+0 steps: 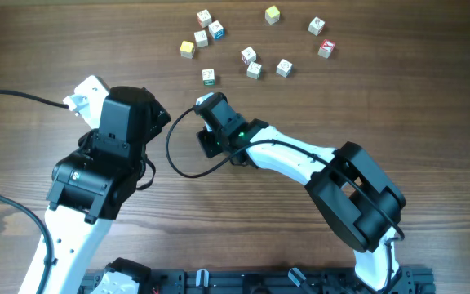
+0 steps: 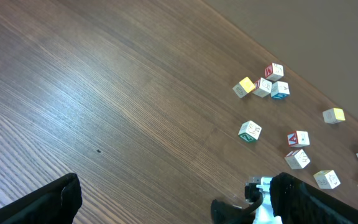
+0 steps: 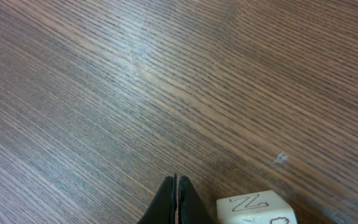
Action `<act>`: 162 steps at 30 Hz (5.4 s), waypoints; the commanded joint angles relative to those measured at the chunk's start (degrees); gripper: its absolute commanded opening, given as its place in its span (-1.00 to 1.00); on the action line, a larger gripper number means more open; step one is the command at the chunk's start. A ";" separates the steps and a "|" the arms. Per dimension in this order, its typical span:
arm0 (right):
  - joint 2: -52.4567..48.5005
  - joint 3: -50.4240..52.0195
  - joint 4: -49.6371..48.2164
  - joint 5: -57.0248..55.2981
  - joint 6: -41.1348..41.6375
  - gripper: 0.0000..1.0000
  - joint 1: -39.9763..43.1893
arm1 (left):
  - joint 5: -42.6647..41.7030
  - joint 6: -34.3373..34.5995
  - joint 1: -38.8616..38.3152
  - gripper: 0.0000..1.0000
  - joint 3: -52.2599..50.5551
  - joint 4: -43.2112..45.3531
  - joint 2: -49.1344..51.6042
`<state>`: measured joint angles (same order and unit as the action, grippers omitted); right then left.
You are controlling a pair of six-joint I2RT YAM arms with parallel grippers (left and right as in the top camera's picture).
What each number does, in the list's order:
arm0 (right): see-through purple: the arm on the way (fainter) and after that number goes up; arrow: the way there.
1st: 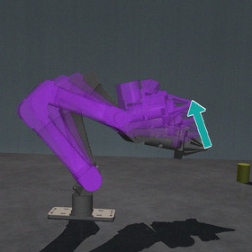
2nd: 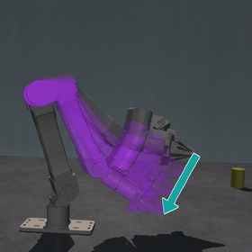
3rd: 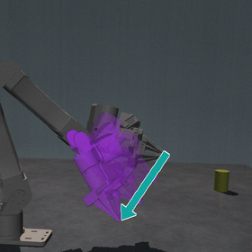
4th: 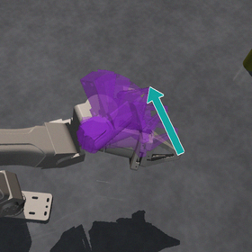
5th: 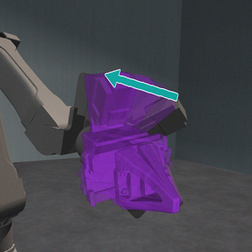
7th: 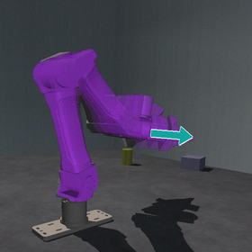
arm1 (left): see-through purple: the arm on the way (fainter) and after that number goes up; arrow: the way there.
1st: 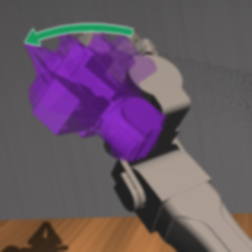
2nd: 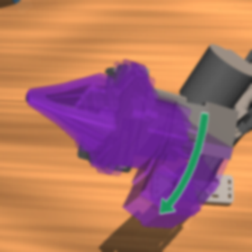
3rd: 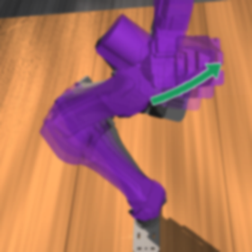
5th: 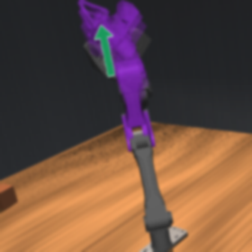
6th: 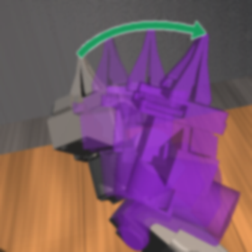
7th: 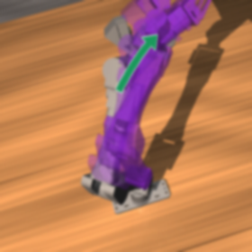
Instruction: Form a circle
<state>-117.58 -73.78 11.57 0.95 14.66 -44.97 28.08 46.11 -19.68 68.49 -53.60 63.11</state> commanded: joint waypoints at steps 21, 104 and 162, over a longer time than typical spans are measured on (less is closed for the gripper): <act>-0.94 -1.33 -1.01 -5.03 3.39 -0.91 0.74 | 0.96 -0.90 0.48 1.00 0.63 0.11 0.28; -0.28 -1.33 -2.10 -7.17 3.54 -0.91 0.81 | 0.96 -0.90 0.48 1.00 0.63 0.13 0.28; 16.90 -1.33 -0.87 -7.41 3.30 -0.62 0.79 | 0.96 -0.90 0.48 1.00 0.63 0.13 0.28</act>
<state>-107.33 -73.97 10.37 -5.45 17.98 -44.51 28.08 46.11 -19.68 68.49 -53.60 63.11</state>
